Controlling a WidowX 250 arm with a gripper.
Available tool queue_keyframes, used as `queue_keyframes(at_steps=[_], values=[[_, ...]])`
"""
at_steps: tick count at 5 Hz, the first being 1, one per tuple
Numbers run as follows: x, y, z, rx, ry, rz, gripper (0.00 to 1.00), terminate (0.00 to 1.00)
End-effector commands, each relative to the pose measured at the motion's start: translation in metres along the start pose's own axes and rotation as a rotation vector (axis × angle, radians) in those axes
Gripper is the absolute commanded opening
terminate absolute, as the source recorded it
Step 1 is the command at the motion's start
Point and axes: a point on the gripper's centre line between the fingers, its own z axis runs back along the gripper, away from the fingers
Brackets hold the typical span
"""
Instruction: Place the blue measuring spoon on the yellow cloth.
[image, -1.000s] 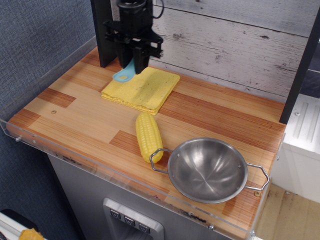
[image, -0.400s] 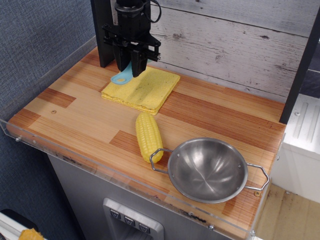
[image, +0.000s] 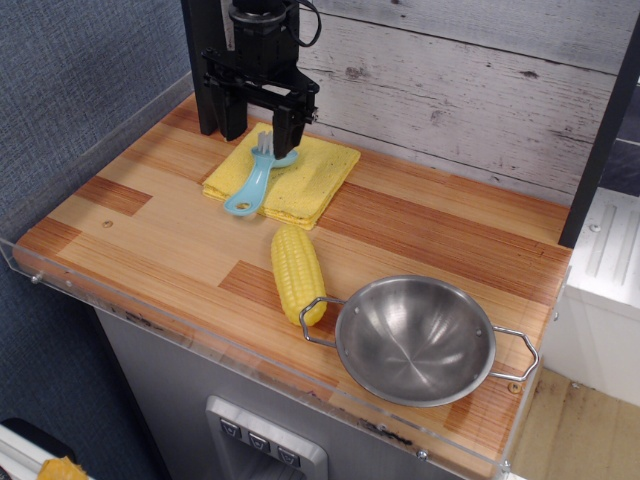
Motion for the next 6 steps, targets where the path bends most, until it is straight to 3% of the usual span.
queue_keyframes(at_steps=[1, 2, 3, 4, 6], values=[[-0.008, -0.026, 0.035, 0.019, -0.069, -0.045, 1.0, 0.0], [-0.027, -0.061, 0.053, -0.023, -0.138, -0.072, 1.0, 0.0], [-0.05, -0.09, 0.066, -0.053, -0.144, -0.05, 1.0, 0.0], [-0.057, -0.091, 0.07, -0.04, -0.128, -0.011, 1.0, 0.0], [-0.063, -0.08, 0.068, -0.048, -0.038, 0.066, 1.0, 0.0]])
